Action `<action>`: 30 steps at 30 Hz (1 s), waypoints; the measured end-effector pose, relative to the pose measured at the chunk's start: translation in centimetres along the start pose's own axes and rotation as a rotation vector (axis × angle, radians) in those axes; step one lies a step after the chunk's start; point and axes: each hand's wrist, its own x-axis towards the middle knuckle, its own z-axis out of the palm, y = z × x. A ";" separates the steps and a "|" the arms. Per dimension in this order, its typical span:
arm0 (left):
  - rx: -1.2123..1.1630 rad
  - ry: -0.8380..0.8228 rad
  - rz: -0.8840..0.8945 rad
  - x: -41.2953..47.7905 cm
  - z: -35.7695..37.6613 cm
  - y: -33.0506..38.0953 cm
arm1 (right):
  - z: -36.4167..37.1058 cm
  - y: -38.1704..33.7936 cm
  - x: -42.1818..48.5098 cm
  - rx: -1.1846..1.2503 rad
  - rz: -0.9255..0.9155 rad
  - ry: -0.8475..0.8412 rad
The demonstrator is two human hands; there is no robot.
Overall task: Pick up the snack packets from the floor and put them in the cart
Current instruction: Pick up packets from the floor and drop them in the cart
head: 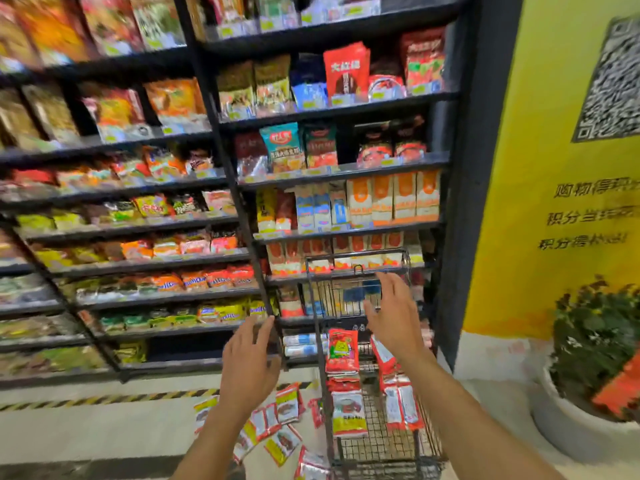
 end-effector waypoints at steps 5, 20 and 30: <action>-0.016 0.040 0.031 -2.2 -7.0 -7.2 | -2.7 -6.8 1.7 -0.210 -0.055 0.131; 0.097 0.178 0.045 1.2 -20.1 -29.6 | 6.8 -31.5 1.7 -0.430 -0.355 0.154; 0.241 0.366 0.092 14.1 -21.1 -38.4 | 13.6 -40.9 12.8 -0.350 -0.381 0.221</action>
